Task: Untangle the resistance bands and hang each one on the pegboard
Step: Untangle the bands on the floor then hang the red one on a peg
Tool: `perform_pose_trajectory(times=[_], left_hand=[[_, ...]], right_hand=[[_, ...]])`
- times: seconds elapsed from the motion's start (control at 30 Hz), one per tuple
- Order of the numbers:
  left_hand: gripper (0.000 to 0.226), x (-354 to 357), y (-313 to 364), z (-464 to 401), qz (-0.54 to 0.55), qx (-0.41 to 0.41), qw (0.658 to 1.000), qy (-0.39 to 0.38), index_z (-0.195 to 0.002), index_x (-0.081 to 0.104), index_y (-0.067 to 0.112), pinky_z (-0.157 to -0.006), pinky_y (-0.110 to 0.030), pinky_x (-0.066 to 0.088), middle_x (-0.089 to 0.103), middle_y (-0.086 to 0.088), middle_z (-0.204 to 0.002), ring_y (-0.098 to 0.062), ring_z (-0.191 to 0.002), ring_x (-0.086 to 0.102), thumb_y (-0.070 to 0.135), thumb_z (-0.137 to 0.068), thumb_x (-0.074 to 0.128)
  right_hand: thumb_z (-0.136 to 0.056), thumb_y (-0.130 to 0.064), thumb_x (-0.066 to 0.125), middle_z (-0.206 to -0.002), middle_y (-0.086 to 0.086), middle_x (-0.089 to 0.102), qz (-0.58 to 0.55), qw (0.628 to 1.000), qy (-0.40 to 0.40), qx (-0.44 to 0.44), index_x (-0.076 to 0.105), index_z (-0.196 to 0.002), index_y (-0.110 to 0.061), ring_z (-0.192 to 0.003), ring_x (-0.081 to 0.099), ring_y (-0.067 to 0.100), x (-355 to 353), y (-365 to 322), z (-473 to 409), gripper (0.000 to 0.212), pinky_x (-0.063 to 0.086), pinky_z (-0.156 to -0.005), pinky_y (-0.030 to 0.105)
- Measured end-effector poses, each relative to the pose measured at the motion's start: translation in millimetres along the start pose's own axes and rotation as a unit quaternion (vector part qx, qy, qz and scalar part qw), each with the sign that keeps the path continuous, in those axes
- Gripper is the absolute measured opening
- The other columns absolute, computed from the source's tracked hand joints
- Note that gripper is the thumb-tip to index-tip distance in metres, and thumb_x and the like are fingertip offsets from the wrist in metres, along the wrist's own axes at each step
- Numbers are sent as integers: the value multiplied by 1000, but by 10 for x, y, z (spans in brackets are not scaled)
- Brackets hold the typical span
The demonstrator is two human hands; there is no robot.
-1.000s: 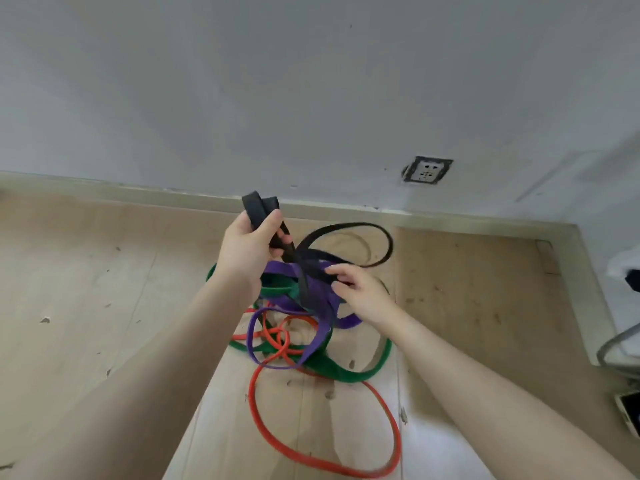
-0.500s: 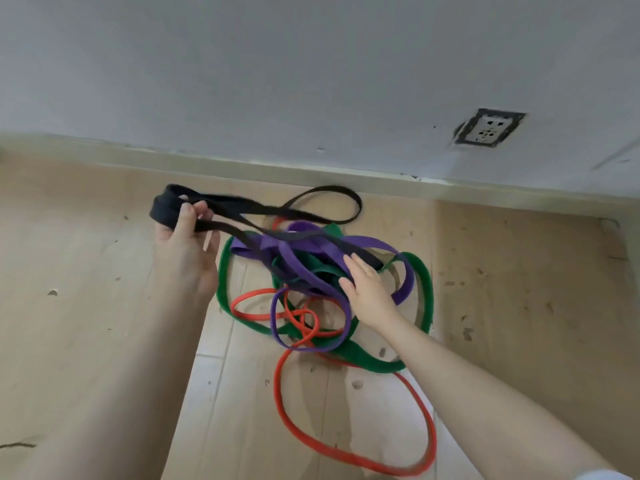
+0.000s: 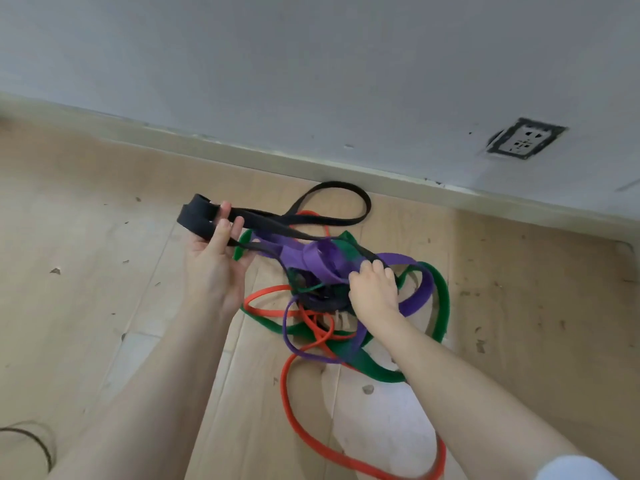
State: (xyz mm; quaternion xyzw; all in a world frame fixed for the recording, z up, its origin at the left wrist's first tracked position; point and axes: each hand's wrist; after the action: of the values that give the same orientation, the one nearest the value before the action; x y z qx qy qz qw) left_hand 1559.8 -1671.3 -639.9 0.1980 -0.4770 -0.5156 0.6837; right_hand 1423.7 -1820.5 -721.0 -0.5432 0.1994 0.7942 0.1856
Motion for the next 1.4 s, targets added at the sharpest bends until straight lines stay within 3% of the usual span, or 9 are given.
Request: perform_pose_trajectory(times=[0.13, 0.23, 0.33, 0.67, 0.77, 0.83, 0.97, 1.23, 1.4], left_hand=[[30, -28, 31, 82, -30, -5, 1000, -5, -105, 54, 30, -97, -51, 44, 61, 14, -113, -7, -105, 59, 4, -97, 41], [29, -15, 101, 201, -33, 2, 999, -18, -103, 54, 27, -82, -41, 51, 58, 16, -108, 0, -88, 63, 1, -96, 42], [28, 14, 225, 280, -40, 7, 999, -34, -104, 52, 27, -78, -35, 52, 55, 18, -108, 1, -91, 59, 2, -97, 41], [22, 540, 452, 748, 82, -22, 984, -158, -113, 52, 24, -91, -49, 49, 52, 7, -132, -23, -125, 49, 11, -98, 43], [21, 649, 563, 921, 82, -27, 978, -192, -111, 54, 24, -94, -52, 47, 52, 6, -136, -23, -124, 51, 13, -96, 46], [22, 726, 655, 1084, 80, -34, 972, -218, -112, 54, 26, -91, -51, 49, 51, 6, -138, -24, -122, 53, 14, -96, 46], [25, 924, 856, 1391, 90, -47, 958, -267, -114, 50, 25, -80, -47, 56, 55, 4, -135, -27, -116, 59, 18, -91, 45], [40, 1036, 1091, 1569, 150, -25, 949, -277, -127, 44, 13, -69, -32, 58, 64, -1, -119, -25, -100, 67, 20, -88, 43], [23, 875, 908, 1186, 0, 5, 989, -148, -118, 51, 23, -62, -22, 54, 57, 8, -123, -16, -100, 66, 17, -97, 46]], right_hand=[[-94, -21, 47, -125, 4, 50, -214, 976, -35, 24, 58, -117, -15, -117, 45, 24, -179, 181, 358, 26, 39, -100, 39], [-95, -19, 46, -88, 6, 64, -475, 874, -43, 95, 61, -93, -9, -82, 61, 21, -434, 453, 768, 18, 52, -76, 32], [-94, -8, 48, -61, 3, 46, -572, 789, 77, 208, 48, -63, -10, -55, 43, 10, -616, 820, 1157, 31, 34, -51, 20], [-91, -38, 55, -76, 13, 63, -371, 900, -168, 156, 59, -82, -3, -72, 62, 26, -309, 743, 1353, 37, 51, -67, 37], [-95, -41, 44, -69, -2, 57, -297, 942, -56, 146, 52, -74, -18, -62, 56, 13, -554, 622, 1300, 32, 52, -57, 30], [-94, -35, 49, -104, -4, 63, -349, 928, 61, 115, 56, -108, -22, -92, 63, 13, -632, 557, 1255, 20, 55, -77, 31], [-89, -33, 58, -147, -5, 37, -446, 893, 62, 18, 25, -146, -27, -133, 39, 16, -809, 456, 1000, 65, 40, -106, 39], [-88, -17, 59, -115, -3, 58, -444, 894, 55, -34, 53, -118, -23, -109, 54, 17, -772, 280, 786, 31, 47, -91, 37], [-80, 7, 65, -103, -7, 61, -662, 748, -20, -30, 58, -100, -24, -91, 60, 7, -1280, 721, 998, 38, 54, -67, 19]])
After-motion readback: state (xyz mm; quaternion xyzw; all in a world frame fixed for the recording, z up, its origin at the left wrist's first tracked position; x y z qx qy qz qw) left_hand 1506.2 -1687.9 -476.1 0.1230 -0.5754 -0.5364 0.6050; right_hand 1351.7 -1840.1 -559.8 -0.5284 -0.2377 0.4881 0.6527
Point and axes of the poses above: each hand's wrist, its own z-axis away from the middle knuckle, its own x-axis out of the palm, y = z × x
